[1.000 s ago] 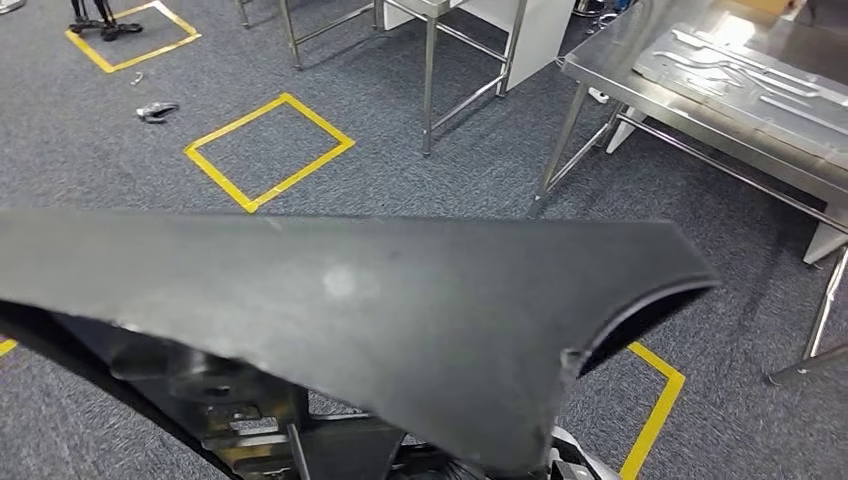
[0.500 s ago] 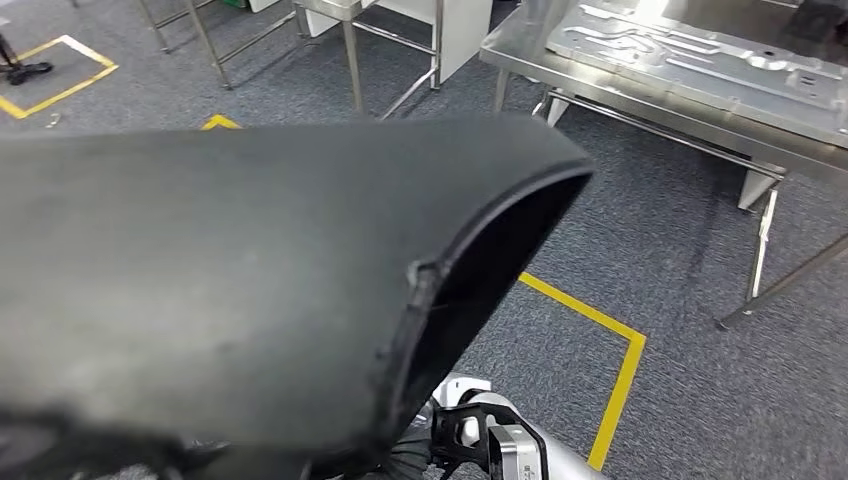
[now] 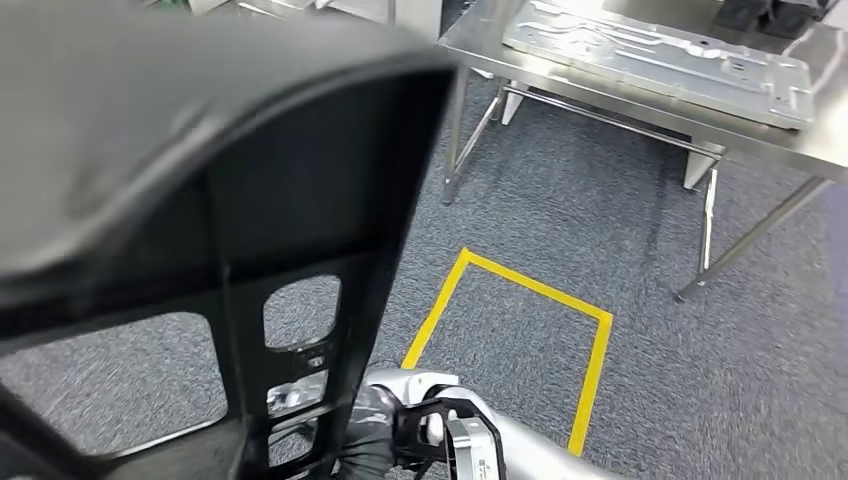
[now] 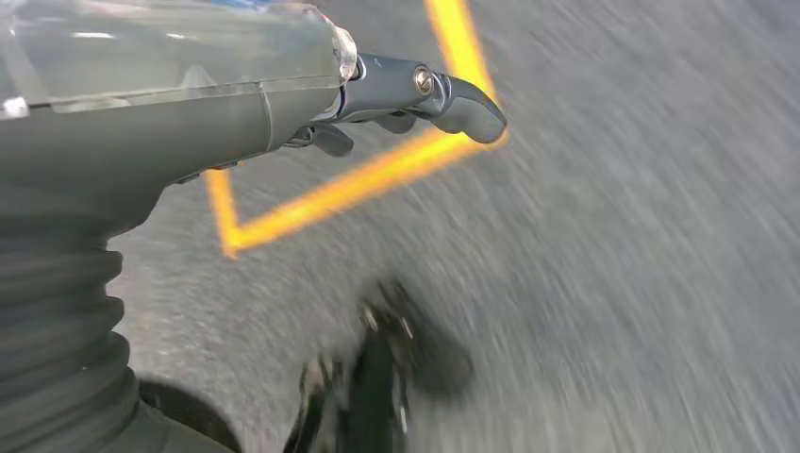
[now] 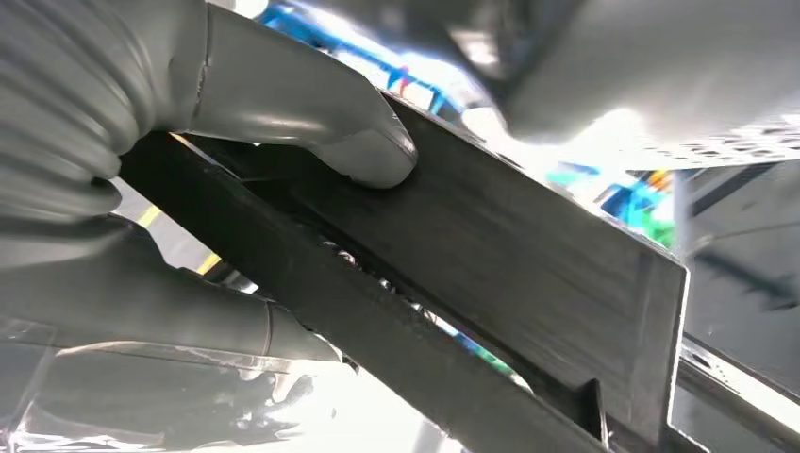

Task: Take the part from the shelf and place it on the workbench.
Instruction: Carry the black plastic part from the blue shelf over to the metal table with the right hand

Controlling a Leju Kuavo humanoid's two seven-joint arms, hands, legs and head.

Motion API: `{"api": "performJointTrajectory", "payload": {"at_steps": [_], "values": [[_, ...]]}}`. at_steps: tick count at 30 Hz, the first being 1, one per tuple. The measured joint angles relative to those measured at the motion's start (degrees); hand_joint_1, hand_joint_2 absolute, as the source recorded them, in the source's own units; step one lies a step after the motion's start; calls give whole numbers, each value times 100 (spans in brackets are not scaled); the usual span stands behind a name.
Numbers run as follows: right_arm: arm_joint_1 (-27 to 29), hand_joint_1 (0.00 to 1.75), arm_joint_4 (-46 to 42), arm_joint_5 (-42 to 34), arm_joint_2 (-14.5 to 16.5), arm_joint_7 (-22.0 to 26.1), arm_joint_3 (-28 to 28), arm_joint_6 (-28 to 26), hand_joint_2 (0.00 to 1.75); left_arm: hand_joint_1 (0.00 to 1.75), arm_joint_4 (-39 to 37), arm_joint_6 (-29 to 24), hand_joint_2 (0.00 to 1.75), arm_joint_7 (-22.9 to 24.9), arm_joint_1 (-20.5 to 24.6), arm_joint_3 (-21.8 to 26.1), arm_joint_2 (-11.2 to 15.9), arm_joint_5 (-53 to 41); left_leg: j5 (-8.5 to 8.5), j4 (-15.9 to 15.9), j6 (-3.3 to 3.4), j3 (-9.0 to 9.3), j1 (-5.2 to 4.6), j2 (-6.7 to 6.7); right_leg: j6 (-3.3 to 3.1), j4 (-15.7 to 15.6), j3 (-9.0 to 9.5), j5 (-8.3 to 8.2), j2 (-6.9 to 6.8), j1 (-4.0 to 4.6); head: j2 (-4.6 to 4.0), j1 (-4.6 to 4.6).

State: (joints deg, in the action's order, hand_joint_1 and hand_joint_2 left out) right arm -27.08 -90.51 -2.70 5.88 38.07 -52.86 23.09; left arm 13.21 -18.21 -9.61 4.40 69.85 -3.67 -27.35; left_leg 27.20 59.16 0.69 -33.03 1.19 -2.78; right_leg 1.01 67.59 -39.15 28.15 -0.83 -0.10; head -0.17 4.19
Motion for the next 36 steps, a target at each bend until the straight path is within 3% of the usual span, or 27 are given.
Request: {"api": "performJointTrajectory", "payload": {"at_steps": [2, 3, 5, 7, 8, 10, 12, 13, 14, 16, 17, 19, 21, 23, 25, 27, 28, 29, 32, 34, 36], "values": [[112, 166, -22, 202, -256, 54, 141, -232, 175, 0, 7, 846, 175, -241, -80, -124, 47, -243, 24, -6, -34, 41, -14, -90, -98, -661, 347, -198, -221, 71, 0, -1], [205, 166, -31, 322, -400, 103, 246, -400, 175, 0, 10, 1198, 175, -313, -114, -212, 103, -393, 35, -11, -61, 59, -13, -133, -143, -817, 423, -212, -284, 108, 0, -4], [491, 166, -113, 537, -711, 160, 471, -767, 175, 0, 12, 1666, 175, -369, -151, -426, 238, -663, 49, -48, -128, 104, -12, -223, -197, -889, 440, -212, -212, 139, 0, -14], [781, 166, -250, 666, -970, 168, 612, -992, 175, 0, 11, 1831, 175, -342, -157, -615, 358, -792, 122, -7, -178, 126, -7, -180, -228, -1000, 506, -276, -100, 97, 1, -16], [871, 166, -301, 702, -1048, 170, 638, -1032, 175, 0, 11, 1849, 175, -312, -157, -678, 402, -811, 232, 145, -197, 75, -6, -87, -250, -1061, 541, -313, -42, 68, 2, -14], [972, 166, -343, 736, -1124, 174, 643, -1021, 175, 0, 10, 1830, 175, -252, -164, -737, 457, -803, 573, 782, -219, -210, 4, 135, -285, -1109, 571, -341, 88, 38, 4, -11], [1052, 166, -347, 756, -1162, 172, 643, -958, 175, 0, 10, 1773, 175, -224, -171, -755, 481, -766, 763, 1386, -240, -526, 5, 210, -295, -1095, 572, -335, 231, 37, 4, -10], [1083, 166, -347, 762, -1184, 172, 644, -930, 175, 0, 10, 1750, 175, -225, -173, -760, 485, -753, 697, 1433, -247, -578, 6, 219, -290, -1079, 573, -323, 305, 35, 4, -10], [1102, 166, -347, 767, -1202, 171, 650, -905, 175, 0, 10, 1736, 175, -233, -177, -762, 485, -746, 525, 1257, -251, -526, 9, 228, -277, -1054, 577, -308, 379, 30, 4, -10], [1117, 166, -347, 768, -1234, 171, 694, -864, 175, 0, 10, 1730, 175, -278, -179, -766, 484, -751, 120, 554, -246, -246, 28, 380, -231, -976, 570, -257, 510, 26, 4, -11], [1120, 166, -347, 772, -1248, 171, 731, -850, 175, 0, 10, 1732, 175, -307, -176, -768, 484, -763, 11, 259, -231, -123, 38, 484, -202, -924, 546, -230, 568, 28, 5, -13], [1148, 166, -350, 782, -1282, 171, 822, -841, 175, 0, 10, 1735, 175, -360, -180, -781, 488, -807, 1, 30, -179, -28, 34, 611, -138, -861, 486, -205, 661, 21, 7, -16], [1204, 166, -368, 790, -1335, 171, 924, -837, 175, 0, 10, 1727, 175, -378, -183, -815, 499, -856, -12, -1, -102, -12, 24, 525, -74, -844, 457, -203, 712, -3, 8, -17], [1247, 166, -409, 778, -1411, 172, 1017, -816, 175, 0, 12, 1693, 175, -361, -168, -849, 517, -880, -28, -39, -27, 15, 31, 425, -8, -668, 375, -90, 514, -3, 9, -36], [1273, 166, -450, 739, -1486, 173, 1084, -788, 175, 0, 12, 1650, 175, -324, -175, -860, 541, -892, -22, -55, 20, 31, 25, 308, 57, -69, 68, 219, 231, -18, 9, -59], [1324, 166, -475, 705, -1556, 173, 1129, -771, 175, 0, 12, 1627, 175, -294, -197, -863, 565, -904, -2, -54, 37, 38, 16, 178, 106, 578, -293, 452, 142, -57, 9, -62], [1356, 166, -486, 698, -1591, 172, 1147, -767, 175, 0, 12, 1622, 175, -289, -202, -865, 575, -913, 11, -53, 34, 46, 16, 117, 117, 661, -353, 418, 127, -70, 9, -62], [1382, 166, -501, 696, -1626, 172, 1161, -771, 175, 0, 12, 1618, 175, -287, -204, -866, 581, -918, 24, -53, 25, 60, 16, 61, 120, 538, -301, 288, 103, -80, 9, -62], [1420, 166, -580, 696, -1703, 172, 1182, -795, 175, 0, 12, 1613, 175, -287, -204, -867, 588, -931, 84, -52, -39, 139, 1, -84, 56, -517, 241, -201, -161, -39, 9, -61], [1427, 166, -643, 687, -1731, 173, 1183, -805, 175, 0, 12, 1612, 175, -288, -204, -867, 592, -934, 122, -59, -103, 179, -21, -168, -13, -834, 394, -253, -251, 16, 10, -60], [1431, 166, -704, 664, -1758, 173, 1181, -788, 175, 0, 12, 1630, 175, -298, -195, -867, 591, -926, 151, -80, -169, 217, -27, -254, -80, -858, 398, -258, -127, 20, 10, -58]]}}
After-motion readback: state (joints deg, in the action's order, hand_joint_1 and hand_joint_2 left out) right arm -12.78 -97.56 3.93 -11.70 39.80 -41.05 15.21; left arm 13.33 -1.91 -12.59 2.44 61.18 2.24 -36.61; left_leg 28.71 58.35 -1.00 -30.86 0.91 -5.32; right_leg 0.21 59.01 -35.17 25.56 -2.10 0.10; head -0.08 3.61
